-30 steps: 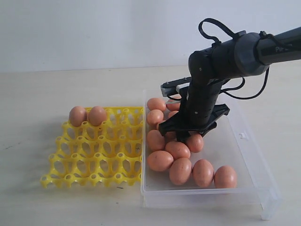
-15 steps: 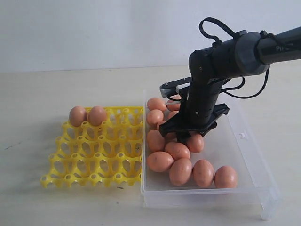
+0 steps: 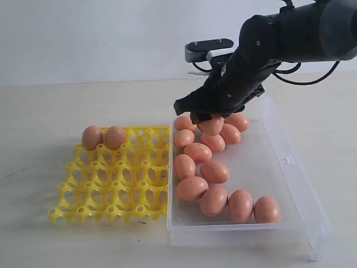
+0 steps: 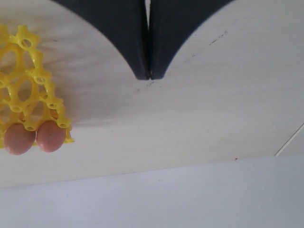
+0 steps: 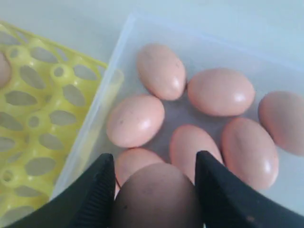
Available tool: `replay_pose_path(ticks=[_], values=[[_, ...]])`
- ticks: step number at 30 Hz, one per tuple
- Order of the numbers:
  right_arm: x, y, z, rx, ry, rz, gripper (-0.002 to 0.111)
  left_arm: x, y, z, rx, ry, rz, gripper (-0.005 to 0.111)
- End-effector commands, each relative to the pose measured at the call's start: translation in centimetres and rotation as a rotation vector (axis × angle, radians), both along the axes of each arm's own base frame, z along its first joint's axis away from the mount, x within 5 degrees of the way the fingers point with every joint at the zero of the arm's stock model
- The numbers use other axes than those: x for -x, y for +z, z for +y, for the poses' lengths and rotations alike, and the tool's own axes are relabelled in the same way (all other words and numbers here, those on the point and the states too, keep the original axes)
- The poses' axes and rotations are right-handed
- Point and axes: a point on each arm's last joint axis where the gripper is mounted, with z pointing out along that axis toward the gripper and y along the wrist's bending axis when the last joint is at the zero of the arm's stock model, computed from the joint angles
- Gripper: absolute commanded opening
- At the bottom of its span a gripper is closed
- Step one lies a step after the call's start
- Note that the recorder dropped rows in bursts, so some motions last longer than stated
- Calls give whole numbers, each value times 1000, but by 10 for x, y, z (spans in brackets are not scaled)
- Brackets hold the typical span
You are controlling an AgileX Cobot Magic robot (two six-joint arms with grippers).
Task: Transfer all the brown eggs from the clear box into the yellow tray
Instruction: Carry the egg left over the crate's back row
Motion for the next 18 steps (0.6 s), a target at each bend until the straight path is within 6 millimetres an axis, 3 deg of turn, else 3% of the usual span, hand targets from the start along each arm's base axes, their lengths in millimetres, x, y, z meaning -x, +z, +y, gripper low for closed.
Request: replay_pose_path(ticks=[1, 12, 18], values=[[10, 14, 20, -71, 87, -170, 0, 0, 3, 0, 7, 1, -20, 0], [31, 12, 80, -256, 202, -536, 0, 0, 3, 0, 7, 1, -20, 0], [31, -11, 101, -306, 215, -620, 0, 0, 3, 0, 7, 1, -20, 0]])
